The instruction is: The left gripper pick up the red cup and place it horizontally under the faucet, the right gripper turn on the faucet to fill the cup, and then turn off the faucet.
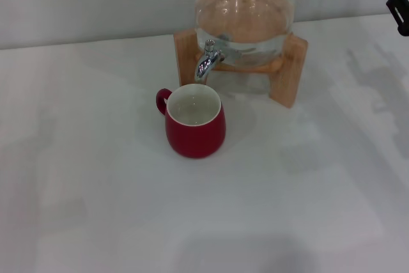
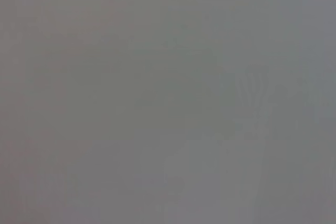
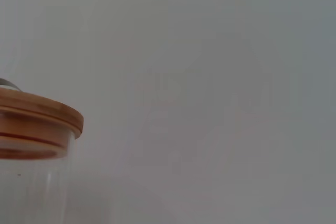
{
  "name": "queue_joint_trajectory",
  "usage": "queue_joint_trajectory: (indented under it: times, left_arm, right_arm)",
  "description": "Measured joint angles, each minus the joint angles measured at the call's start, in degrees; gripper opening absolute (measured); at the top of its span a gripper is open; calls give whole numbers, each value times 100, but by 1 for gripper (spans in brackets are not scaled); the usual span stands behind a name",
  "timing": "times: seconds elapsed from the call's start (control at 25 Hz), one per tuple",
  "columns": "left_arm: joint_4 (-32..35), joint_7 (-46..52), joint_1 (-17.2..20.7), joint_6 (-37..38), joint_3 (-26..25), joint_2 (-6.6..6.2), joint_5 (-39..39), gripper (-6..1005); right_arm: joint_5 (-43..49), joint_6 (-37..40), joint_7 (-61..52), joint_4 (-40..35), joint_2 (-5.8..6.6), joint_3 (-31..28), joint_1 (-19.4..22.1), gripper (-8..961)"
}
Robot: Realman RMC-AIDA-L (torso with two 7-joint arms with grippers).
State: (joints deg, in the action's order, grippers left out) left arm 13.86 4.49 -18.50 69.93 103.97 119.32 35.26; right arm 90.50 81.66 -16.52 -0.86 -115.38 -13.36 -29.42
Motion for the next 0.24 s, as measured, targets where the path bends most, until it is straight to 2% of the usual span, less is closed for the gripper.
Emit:
queue_joint_trajectory:
  times: [0.24]
  left_arm:
    - [-9,49,15,-3,0,13,90,884]
  right_arm:
    - [-65,0,15,1,-12,0,33,659]
